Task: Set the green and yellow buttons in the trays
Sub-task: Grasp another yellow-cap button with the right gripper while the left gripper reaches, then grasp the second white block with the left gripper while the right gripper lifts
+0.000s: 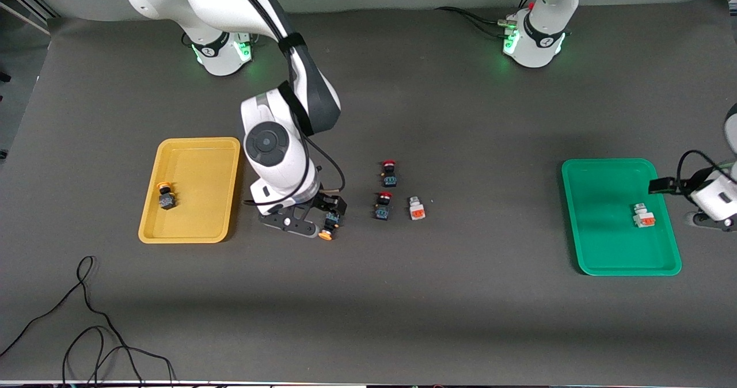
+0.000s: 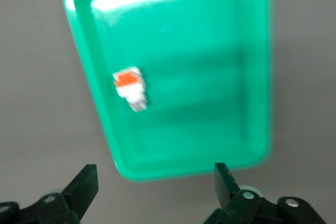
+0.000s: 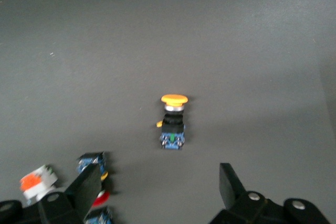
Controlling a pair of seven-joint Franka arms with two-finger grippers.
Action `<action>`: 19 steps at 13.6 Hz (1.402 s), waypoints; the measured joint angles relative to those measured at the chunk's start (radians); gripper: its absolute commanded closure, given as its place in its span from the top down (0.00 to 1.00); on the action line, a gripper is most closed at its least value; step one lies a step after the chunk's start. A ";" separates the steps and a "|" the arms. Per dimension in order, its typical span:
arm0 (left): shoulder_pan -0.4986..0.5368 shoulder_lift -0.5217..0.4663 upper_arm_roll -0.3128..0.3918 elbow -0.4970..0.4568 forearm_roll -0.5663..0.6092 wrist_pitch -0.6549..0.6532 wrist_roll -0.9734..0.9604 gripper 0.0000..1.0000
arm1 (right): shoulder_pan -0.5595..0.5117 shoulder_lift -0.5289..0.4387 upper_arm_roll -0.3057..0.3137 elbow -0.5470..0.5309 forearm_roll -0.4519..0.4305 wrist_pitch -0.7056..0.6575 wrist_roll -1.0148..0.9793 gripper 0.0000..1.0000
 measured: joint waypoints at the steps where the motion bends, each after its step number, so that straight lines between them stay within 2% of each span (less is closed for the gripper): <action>1: -0.007 -0.011 -0.014 0.053 -0.019 -0.076 -0.011 0.93 | -0.003 0.025 0.000 -0.009 0.000 0.029 0.011 1.00; 4: -0.063 -0.010 -0.031 0.162 -0.038 -0.194 -0.120 0.93 | -0.002 0.107 0.016 -0.039 0.000 0.121 0.031 1.00; 10: -0.326 0.027 -0.038 0.177 -0.143 -0.170 -0.549 0.94 | 0.007 0.213 0.027 -0.045 0.034 0.231 0.047 0.99; 13: -0.451 0.072 -0.040 0.179 -0.151 -0.087 -0.737 0.94 | 0.004 0.226 0.028 -0.047 0.037 0.257 0.047 0.80; 16: -0.563 0.139 -0.040 0.178 -0.151 0.010 -0.874 0.95 | 0.004 0.236 0.032 -0.047 0.038 0.267 0.047 0.67; 19: -0.651 0.220 -0.038 0.177 -0.150 0.107 -0.967 0.98 | 0.005 0.240 0.046 -0.047 0.038 0.282 0.047 0.40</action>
